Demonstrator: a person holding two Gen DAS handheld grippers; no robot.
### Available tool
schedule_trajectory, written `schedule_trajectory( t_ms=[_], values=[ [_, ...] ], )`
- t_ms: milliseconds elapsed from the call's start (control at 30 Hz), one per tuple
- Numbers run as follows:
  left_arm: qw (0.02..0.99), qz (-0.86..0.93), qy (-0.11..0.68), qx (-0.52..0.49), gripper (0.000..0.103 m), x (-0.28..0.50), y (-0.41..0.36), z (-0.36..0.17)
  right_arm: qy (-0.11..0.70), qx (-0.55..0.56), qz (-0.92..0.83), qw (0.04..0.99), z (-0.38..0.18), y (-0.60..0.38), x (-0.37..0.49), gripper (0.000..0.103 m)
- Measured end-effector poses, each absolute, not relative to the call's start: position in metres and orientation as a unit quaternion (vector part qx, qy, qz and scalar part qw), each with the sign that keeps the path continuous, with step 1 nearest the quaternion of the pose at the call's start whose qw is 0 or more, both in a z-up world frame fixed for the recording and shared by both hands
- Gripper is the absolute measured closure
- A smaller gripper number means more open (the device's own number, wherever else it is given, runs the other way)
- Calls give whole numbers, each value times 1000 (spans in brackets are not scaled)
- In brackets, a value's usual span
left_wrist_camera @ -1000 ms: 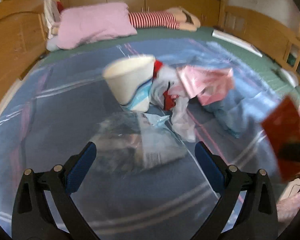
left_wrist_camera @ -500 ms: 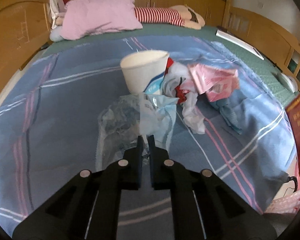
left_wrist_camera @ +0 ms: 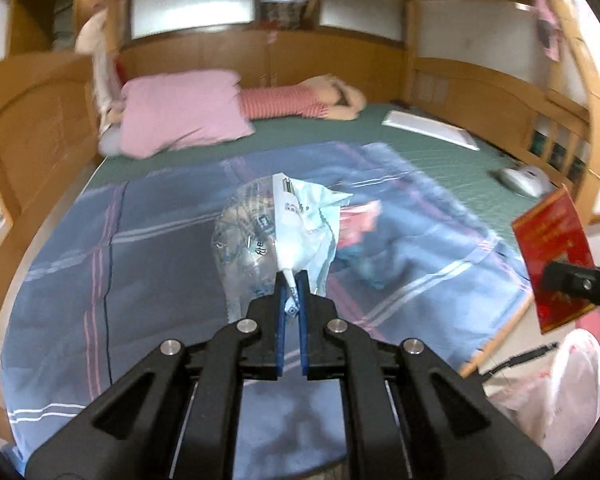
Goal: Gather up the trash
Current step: 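Carry the box and packet over the bin and open both grippers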
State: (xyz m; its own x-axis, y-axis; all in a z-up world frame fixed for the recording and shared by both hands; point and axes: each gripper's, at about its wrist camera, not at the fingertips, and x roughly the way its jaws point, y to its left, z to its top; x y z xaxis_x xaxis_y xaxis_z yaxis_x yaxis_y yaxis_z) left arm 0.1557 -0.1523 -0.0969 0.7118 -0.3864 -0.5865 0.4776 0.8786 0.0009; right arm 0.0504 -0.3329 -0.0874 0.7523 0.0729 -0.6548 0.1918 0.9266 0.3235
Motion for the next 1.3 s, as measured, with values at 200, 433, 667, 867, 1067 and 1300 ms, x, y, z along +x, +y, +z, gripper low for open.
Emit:
schedule_trajectory(
  t_ms=[200, 433, 667, 867, 1067, 1300],
  values=[
    [904, -318, 267, 99, 97, 84, -202, -71, 288, 218, -118, 925, -62, -358, -38, 80],
    [870, -409, 246, 124, 96, -7, -270, -59, 229, 211, -242, 919, -40, -380, -146, 80],
    [839, -461, 241, 162, 96, -82, -319, -70, 203, 187, -330, 903, -40, -384, -212, 80],
    [834, -467, 232, 180, 96, -109, -333, -72, 179, 192, -346, 901, -41, -390, -235, 80],
    [836, -461, 232, 188, 96, -118, -337, -76, 176, 197, -347, 900, -44, -393, -238, 80],
    [825, -469, 247, 197, 96, -120, -346, -87, 174, 201, -353, 897, -42, -389, -246, 80]
  ],
)
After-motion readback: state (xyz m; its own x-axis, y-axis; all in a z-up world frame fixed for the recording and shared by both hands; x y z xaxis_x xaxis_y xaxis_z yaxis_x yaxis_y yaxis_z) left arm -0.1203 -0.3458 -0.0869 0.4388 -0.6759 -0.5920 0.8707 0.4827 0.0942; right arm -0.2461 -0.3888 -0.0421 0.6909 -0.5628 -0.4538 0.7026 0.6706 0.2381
